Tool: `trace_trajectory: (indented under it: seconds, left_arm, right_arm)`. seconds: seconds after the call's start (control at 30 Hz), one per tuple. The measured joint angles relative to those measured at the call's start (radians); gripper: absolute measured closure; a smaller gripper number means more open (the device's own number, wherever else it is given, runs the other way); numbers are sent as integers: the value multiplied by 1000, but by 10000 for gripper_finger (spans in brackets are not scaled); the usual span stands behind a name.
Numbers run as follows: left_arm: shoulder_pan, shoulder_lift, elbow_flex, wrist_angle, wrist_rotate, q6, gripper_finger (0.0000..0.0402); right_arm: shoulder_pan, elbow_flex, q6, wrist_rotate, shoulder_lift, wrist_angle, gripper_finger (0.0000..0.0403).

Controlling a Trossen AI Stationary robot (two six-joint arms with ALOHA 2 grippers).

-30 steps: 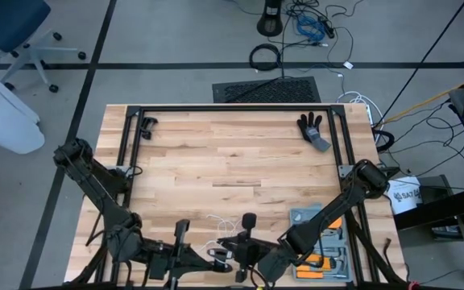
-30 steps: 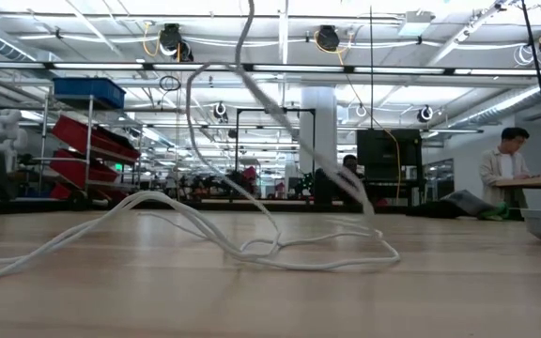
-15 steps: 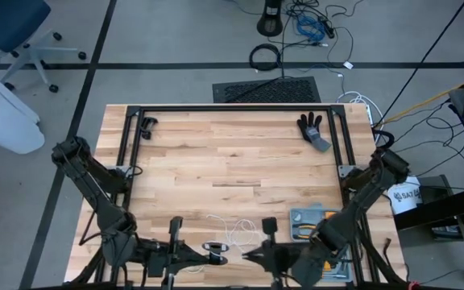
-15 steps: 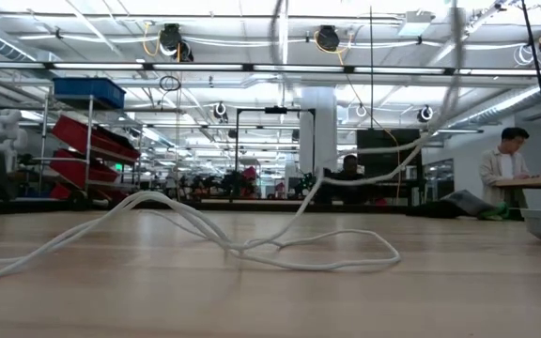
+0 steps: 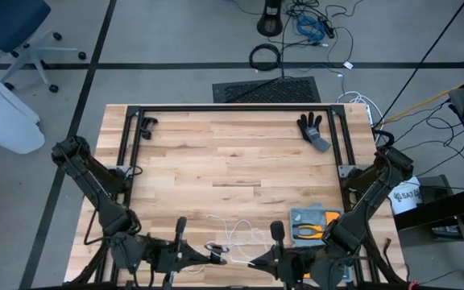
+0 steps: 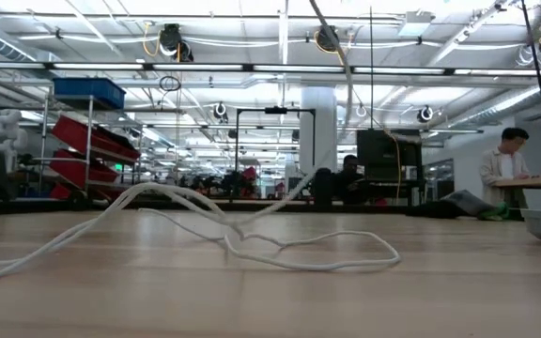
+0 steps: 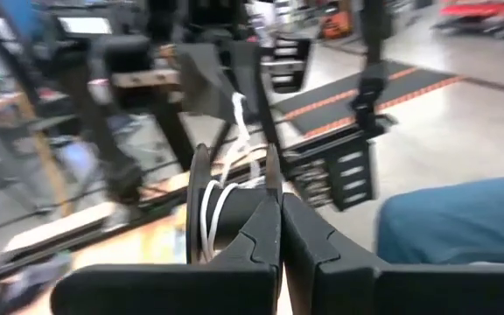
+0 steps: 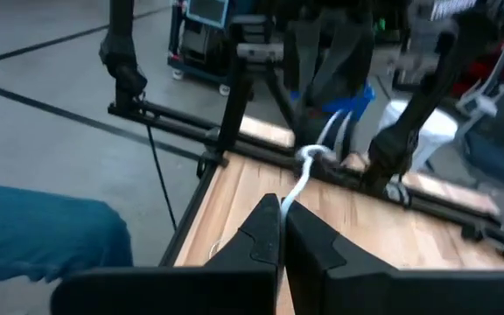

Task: Coil cords
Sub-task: Coil the white cable wire onto the spool

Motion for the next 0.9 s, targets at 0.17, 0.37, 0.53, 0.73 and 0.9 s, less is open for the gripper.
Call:
trace_trajectory:
  seconds: [0.17, 0.37, 0.53, 0.73, 0.9]
  left_arm:
    - [38, 0, 0, -14, 153, -64, 400]
    - [66, 24, 0, -22, 270, -94, 400]
    - [89, 52, 0, -2, 314, -94, 400]
    - [111, 76, 0, 61, 404, -94, 400]
    - [131, 97, 0, 105, 484, -82, 400]
  right_arm:
    - [-21, 0, -110, 1, 0, 93, 403]
    - [-55, 0, -165, -9, 0, 153, 403]
    - [-85, -1, -167, -75, 0, 157, 403]
    - [-116, -1, -173, -106, 0, 167, 403]
    - [-144, -1, -193, -242, 0, 204, 403]
